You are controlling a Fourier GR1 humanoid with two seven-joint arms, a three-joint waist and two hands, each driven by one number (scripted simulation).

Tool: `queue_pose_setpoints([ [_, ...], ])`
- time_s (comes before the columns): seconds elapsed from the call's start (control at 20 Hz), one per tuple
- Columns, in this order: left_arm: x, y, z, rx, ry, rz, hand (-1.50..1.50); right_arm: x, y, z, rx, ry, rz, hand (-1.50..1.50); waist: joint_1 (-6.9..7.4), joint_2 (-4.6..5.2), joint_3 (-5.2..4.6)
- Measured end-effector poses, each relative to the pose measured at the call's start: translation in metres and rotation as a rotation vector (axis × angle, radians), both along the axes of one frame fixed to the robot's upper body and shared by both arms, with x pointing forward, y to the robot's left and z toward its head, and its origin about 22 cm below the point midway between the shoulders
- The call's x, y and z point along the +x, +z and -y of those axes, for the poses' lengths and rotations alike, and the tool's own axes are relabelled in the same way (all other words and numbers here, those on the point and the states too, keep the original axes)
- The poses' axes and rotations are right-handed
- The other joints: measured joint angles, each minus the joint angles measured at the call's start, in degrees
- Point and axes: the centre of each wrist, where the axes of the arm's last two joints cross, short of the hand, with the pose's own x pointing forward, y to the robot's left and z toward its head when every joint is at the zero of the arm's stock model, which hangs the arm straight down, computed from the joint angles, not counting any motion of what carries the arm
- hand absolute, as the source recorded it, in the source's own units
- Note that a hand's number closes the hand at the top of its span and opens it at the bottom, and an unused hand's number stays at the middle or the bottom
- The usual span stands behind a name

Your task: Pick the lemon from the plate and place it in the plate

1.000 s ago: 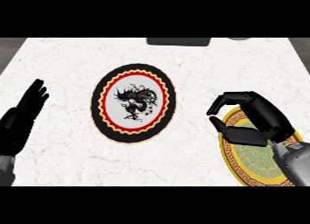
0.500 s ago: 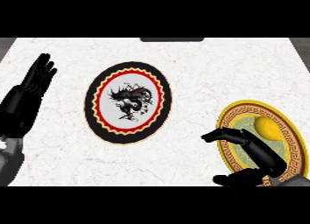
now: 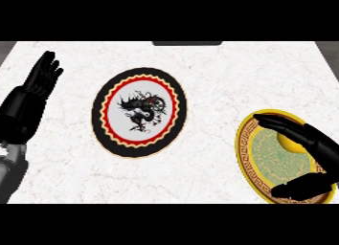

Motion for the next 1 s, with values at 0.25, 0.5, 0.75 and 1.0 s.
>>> queue_pose_setpoints([
  [0.25,0.001,0.003,0.0,0.006,0.004,-0.004,0.0,0.006,0.049,0.016,-0.345,-0.069,-0.003,-1.5,-0.05,-0.12,-0.15],
  [0.5,0.002,0.001,0.006,0.001,-0.006,-0.005,0.0,0.004,0.081,0.012,-0.672,-0.1,-0.073,-1.5,0.42,0.01,-0.16],
  [0.75,0.003,0.001,0.006,-0.006,-0.014,-0.001,0.0,0.005,0.091,0.001,-0.893,-0.109,-0.172,-1.5,0.94,0.18,-0.08],
  [1.0,-0.001,0.003,0.006,-0.006,-0.021,0.001,0.0,0.013,0.076,-0.009,-0.994,-0.131,-0.207,-1.5,1.02,0.24,0.01],
])
